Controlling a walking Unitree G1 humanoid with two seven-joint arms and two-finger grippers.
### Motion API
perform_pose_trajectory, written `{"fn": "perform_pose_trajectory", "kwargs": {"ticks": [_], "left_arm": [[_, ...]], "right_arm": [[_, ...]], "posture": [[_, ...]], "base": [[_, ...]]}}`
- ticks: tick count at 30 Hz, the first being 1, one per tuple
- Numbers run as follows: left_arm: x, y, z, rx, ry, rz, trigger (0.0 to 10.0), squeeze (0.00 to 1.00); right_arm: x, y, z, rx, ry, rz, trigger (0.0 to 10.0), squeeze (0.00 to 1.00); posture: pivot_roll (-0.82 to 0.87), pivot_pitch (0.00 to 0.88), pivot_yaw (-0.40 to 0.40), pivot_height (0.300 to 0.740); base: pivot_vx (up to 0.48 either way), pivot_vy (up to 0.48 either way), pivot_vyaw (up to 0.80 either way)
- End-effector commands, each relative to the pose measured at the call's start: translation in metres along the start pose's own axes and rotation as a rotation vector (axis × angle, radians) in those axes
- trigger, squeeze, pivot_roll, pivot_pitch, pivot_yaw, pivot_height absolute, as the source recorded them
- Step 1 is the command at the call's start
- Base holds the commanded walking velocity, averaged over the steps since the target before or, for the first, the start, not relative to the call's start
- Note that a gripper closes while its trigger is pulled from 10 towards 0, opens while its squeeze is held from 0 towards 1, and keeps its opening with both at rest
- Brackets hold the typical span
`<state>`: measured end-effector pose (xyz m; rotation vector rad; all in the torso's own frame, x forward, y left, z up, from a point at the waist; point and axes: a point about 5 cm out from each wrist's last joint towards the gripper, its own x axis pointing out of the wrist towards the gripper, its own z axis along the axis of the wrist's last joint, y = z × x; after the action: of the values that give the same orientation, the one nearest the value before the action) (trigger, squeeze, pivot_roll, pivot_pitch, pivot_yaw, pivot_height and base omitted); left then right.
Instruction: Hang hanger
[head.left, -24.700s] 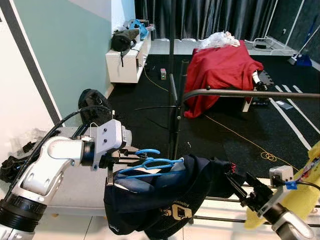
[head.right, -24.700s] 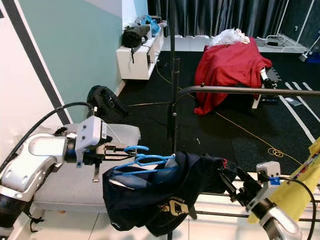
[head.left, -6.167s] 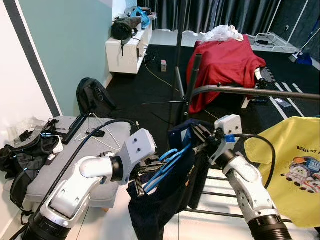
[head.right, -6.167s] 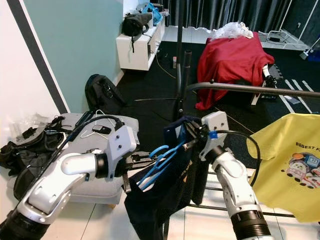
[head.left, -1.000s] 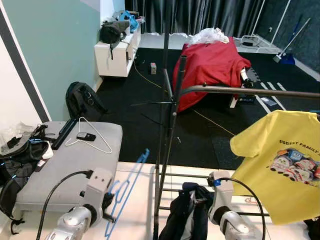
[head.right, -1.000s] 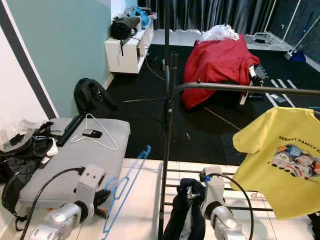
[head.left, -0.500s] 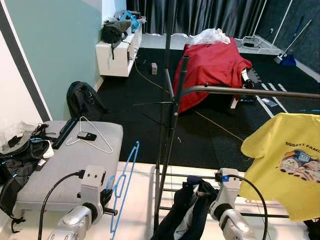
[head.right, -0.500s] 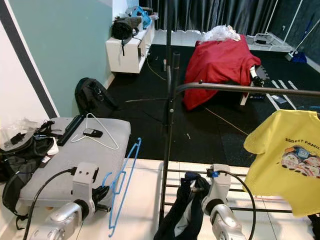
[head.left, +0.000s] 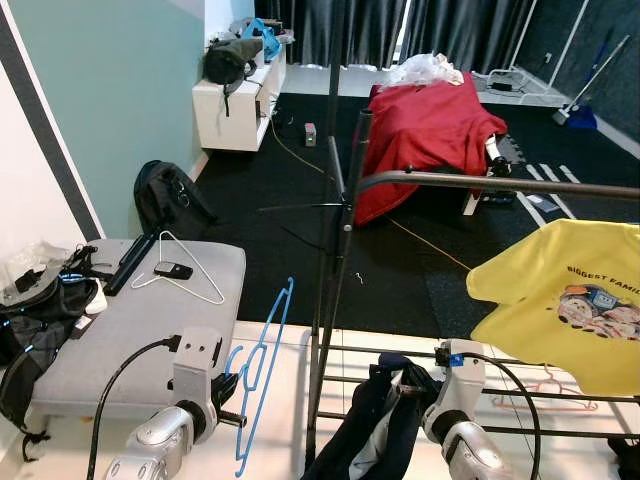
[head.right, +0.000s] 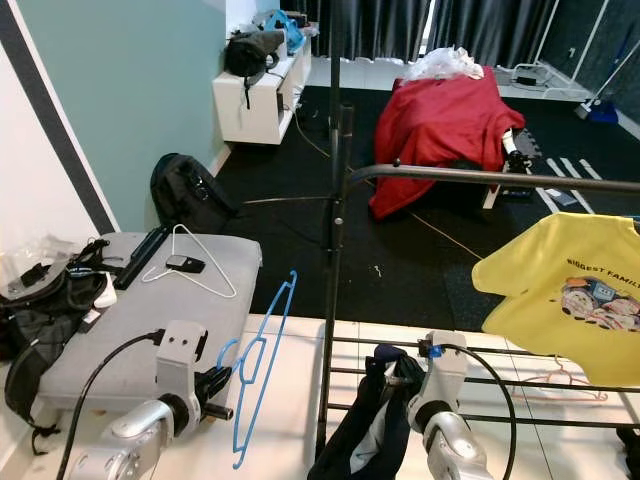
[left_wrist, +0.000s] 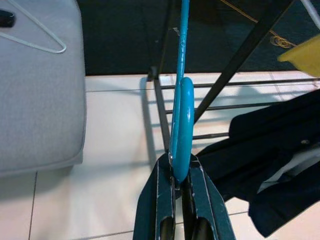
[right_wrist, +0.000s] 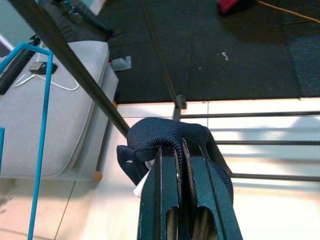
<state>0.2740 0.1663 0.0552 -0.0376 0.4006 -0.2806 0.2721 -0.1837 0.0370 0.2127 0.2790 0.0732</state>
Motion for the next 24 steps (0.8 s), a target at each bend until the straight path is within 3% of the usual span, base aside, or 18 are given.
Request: {"fn": "perform_pose_trajectory", "kwargs": {"ticks": [1, 19, 24], "left_arm": [[0.0000, -0.0033, 0.0005, 0.015, -0.005, -0.015, 10.0, 0.00], [0.0007, -0.0024, 0.0000, 0.025, -0.002, -0.022, 10.0, 0.00], [0.0013, 0.0008, -0.0030, 0.063, 0.035, -0.002, 10.0, 0.00]], "right_arm": [[-0.0004, -0.0011, 0.0034, 0.000, -0.014, -0.005, 10.0, 0.00], [-0.0025, -0.0063, 0.0064, -0.011, -0.010, -0.013, 10.0, 0.00], [-0.0028, -0.0081, 0.0067, -0.012, -0.010, -0.019, 10.0, 0.00]], "posture": [[-0.09, 0.082, -0.007, 0.735], [-0.10, 0.083, -0.007, 0.735], [-0.10, 0.086, -0.003, 0.735]], "base": [[0.000, -0.480, 0.00], [0.000, -0.480, 0.00], [0.000, 0.154, 0.00]]}}
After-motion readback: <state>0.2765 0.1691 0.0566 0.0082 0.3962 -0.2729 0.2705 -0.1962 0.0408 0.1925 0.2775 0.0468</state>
